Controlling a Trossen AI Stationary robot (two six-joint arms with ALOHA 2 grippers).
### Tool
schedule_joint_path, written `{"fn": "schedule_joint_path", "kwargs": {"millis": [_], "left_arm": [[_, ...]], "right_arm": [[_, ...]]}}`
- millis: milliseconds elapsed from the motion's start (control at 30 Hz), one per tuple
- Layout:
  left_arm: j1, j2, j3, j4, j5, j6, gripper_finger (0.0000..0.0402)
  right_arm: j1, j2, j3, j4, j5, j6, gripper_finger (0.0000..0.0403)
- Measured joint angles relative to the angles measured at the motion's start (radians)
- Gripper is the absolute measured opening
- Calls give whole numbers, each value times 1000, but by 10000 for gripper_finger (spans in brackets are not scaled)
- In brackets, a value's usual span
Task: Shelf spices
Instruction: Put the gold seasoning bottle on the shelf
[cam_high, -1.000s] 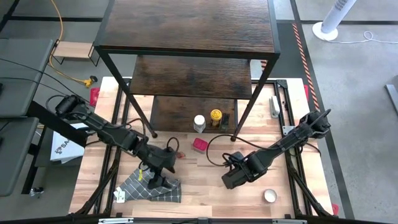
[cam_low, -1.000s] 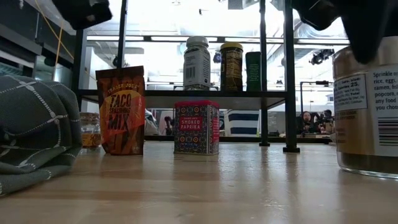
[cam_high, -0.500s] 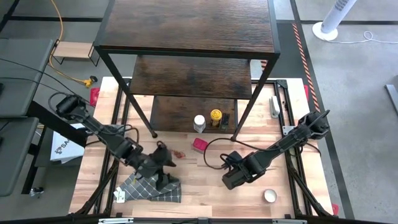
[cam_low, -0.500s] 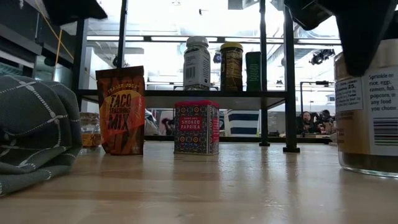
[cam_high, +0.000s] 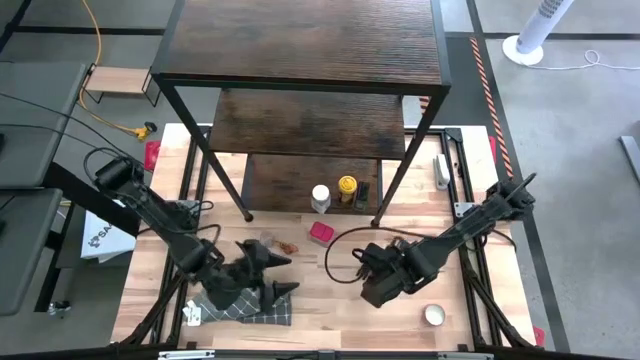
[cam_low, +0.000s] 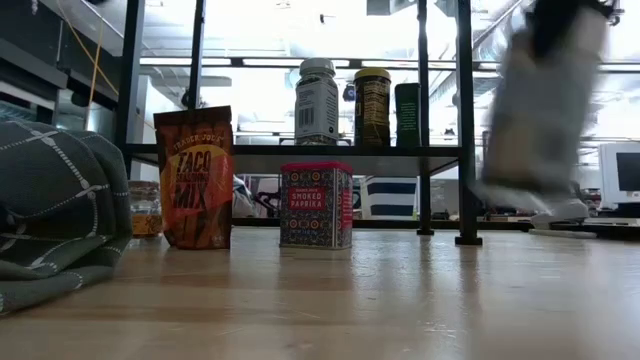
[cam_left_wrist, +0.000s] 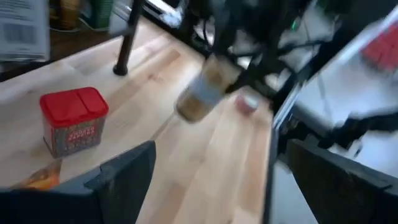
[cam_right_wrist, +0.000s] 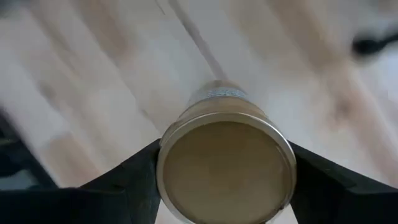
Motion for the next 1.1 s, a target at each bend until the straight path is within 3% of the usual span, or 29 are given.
{"fn": "schedule_joint_path", "kwargs": {"millis": [167, 267, 433, 633, 800, 1100], "left_arm": [[80, 18, 29, 54, 102, 230, 355], [142, 16, 89, 49, 158, 467, 355], [244, 16, 167, 41, 335, 722, 355], [335, 16, 188, 24, 545, 866, 355], [396, 12, 187, -1, 676, 834, 355], [415, 19, 187, -31, 791, 837, 355]], "right_arm": [[0, -23, 159, 28, 57, -117, 259], [1, -29, 274, 37, 117, -182, 259], [-34, -29, 377, 37, 217, -265, 259], [-73, -20, 381, 47, 269, -325, 259], [-90, -6, 379, 121, 253, -341, 259], [-99, 3, 380, 324, 292, -368, 259]]}}
